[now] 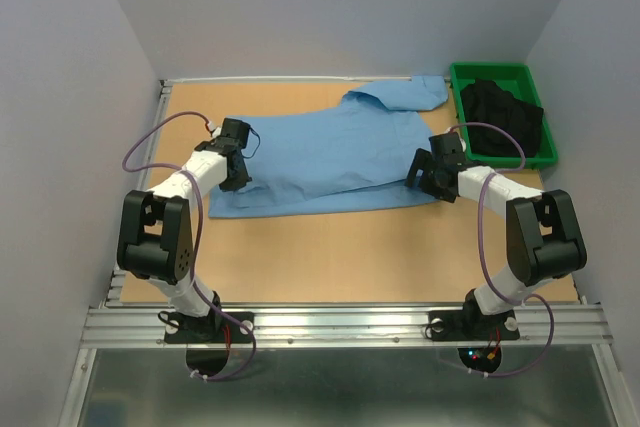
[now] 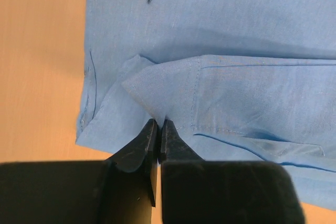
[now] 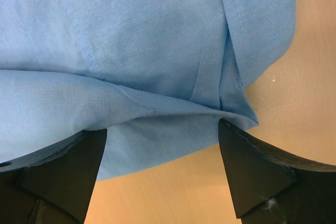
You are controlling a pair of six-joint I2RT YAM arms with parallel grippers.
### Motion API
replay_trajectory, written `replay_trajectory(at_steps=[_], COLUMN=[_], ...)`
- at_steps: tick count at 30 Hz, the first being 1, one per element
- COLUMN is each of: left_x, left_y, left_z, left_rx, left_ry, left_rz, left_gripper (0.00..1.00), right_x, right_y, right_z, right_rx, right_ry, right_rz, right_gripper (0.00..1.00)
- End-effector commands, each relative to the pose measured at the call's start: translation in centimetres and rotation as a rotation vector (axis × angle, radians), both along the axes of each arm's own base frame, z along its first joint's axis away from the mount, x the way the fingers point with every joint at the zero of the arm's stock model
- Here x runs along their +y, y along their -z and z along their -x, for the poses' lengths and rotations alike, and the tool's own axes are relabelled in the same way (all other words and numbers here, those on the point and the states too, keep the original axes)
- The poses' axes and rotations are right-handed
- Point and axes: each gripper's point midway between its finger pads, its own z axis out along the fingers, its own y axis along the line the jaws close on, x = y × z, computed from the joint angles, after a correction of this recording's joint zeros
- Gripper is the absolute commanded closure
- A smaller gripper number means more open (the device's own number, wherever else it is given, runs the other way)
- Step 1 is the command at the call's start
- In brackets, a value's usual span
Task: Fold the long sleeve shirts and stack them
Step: Fold the shirt
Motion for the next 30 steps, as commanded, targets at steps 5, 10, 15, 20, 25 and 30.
replay_trajectory(at_steps=[5,10,15,20,25,30], left_x=[-0.1,0.1,0.1,-1.4,-1.9,-2.8], left_y=[-1.7,-1.8,-3.8,-5.8,-6.6,-5.3], left_z=[-2.9,-2.8,-2.6,-1.5,-0.5,0.6], left_rx=[-0.085,-0.105,-0.176,-0.257,-0.313,-0.287], left_ry=[-0.013,-0.035,-0.053,-0.022,-0.005,0.024], left_rz=[0.003,-0.002,0.022,0.138,0.188,0.235], left_gripper=[0.69,0.42,0.12,0.01,0.01,0.01], right_x=[-1.1,-1.4,-1.2,-0.8,1.8,2.3], right_y=[0.5,-1.1,-3.7,-5.0,-7.1,-7.1], right_z=[0.1,-0.6,-1.4,-2.3,-2.4,-2.6], right_rx=[-0.015,-0.060,-0.128,-0.150,-0.184,-0.184], right_ry=[0.065,0.100,0.100,0.074,-0.077,-0.166], right_rz=[0.015,-0.015,-0.050,-0.075,-0.159,-0.139], right_gripper=[0.09,0.09,0.09,0.15,0.28,0.36])
